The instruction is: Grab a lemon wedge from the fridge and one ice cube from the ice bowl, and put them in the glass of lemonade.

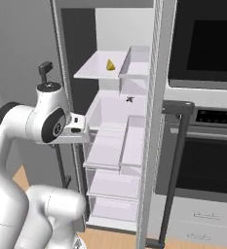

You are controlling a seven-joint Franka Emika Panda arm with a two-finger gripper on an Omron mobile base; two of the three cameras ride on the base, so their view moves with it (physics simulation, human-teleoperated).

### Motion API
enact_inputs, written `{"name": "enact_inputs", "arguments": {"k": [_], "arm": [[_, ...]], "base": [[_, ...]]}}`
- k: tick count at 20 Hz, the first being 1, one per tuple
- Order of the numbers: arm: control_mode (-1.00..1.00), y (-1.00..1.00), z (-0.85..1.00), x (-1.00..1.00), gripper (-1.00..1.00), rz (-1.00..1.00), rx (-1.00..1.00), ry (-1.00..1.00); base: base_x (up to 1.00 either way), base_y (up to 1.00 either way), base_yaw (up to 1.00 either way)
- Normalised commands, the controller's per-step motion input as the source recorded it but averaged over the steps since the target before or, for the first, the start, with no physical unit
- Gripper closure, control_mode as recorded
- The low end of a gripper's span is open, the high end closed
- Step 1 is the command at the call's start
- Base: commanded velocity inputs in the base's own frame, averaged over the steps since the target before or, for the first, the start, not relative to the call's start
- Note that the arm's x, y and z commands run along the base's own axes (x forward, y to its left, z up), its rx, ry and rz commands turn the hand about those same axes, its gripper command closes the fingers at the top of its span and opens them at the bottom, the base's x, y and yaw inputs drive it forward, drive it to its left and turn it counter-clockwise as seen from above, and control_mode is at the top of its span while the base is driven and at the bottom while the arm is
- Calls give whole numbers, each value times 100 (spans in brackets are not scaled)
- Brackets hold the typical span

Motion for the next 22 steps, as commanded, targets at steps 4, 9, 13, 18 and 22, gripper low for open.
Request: {"name": "enact_inputs", "arguments": {"k": [4, 9, 13, 18, 22], "arm": [[100, 0, 0, 0, -100, 0, 0, 0], [100, 0, 0, 0, -100, 0, 0, 0], [100, 0, 0, 0, -100, 0, 0, 0], [100, 0, 0, 0, -100, 0, 0, 0], [100, 0, 0, 0, -100, 0, 0, 0]], "base": [[77, -20, 0], [14, -42, 0], [10, -3, 0], [73, 0, 0], [67, 0, 0]]}}
